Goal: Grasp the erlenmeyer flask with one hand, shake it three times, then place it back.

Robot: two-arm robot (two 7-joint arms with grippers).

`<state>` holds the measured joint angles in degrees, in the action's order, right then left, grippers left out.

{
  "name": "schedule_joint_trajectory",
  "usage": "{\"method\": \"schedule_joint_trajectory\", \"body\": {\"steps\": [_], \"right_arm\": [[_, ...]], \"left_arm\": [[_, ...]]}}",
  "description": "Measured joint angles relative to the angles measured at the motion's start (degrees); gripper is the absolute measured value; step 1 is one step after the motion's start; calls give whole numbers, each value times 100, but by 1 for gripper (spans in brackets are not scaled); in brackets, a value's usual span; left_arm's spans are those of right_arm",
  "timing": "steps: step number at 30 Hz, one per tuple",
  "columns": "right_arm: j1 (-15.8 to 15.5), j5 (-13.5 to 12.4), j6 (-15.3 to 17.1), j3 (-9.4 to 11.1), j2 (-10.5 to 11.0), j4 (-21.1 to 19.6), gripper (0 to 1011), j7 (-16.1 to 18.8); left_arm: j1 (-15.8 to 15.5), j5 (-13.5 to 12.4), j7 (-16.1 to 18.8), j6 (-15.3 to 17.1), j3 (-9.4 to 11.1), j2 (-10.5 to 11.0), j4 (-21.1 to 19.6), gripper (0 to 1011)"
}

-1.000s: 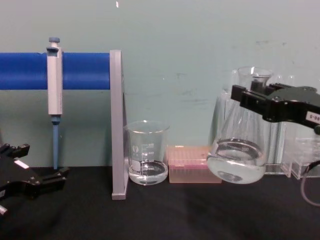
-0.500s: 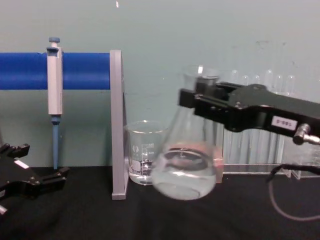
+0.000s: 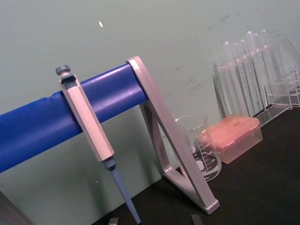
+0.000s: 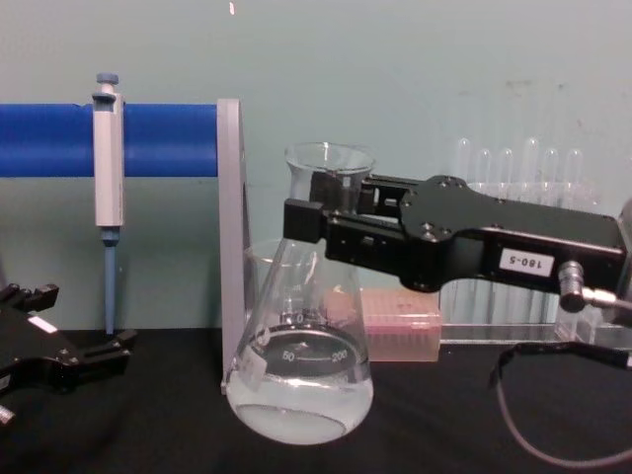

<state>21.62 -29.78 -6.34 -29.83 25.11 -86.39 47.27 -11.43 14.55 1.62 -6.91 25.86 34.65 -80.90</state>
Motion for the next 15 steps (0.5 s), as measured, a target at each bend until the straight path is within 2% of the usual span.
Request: {"method": "schedule_joint_trajectory", "body": {"steps": [5,10,15], "right_arm": [[-23,-48,-55,-4,8,0,456,-134],[-116,-83,-197,99,-3,-11,456,-492],[-259,-83,-292,306,3,-36,456,-1038]], "left_arm": [[0,0,0,0,0,0,0,1001],[0,0,0,0,-1,0,0,1001],[0,0,0,0,0,0,0,1001]]}}
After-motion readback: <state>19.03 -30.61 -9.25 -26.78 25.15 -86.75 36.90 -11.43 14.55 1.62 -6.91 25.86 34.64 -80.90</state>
